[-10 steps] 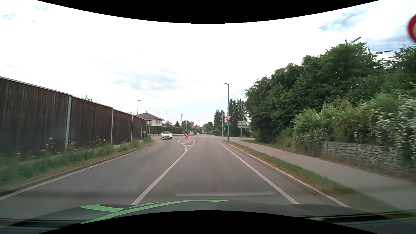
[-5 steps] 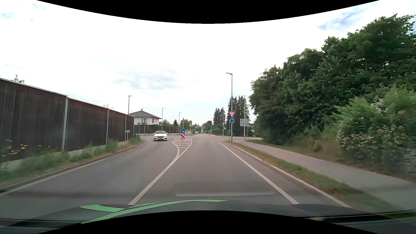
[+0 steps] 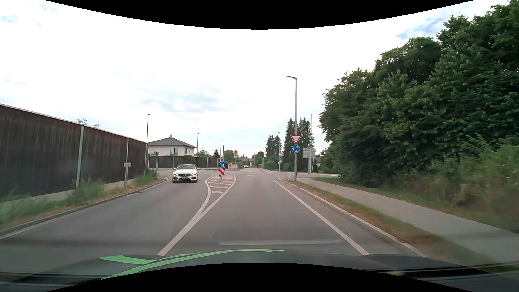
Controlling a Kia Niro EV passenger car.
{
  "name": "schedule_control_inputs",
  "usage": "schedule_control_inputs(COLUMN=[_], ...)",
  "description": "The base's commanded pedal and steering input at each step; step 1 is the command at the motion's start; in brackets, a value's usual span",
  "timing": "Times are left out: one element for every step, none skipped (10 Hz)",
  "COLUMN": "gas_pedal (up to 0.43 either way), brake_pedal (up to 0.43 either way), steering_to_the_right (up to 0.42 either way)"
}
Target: Follow the waypoints while adhering to traffic rules and regulations
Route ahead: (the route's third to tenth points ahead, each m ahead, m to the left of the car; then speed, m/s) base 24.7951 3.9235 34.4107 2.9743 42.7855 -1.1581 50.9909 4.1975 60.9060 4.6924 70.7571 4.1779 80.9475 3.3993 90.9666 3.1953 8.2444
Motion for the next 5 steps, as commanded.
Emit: schedule_control_inputs(gas_pedal=[0.0,0.0,0.0,0.0,0.0], brake_pedal=[0.049,0.006,0.0,0.0,0.0], steering_to_the_right=[0.002,0.0,0.0,0.0,0.0])
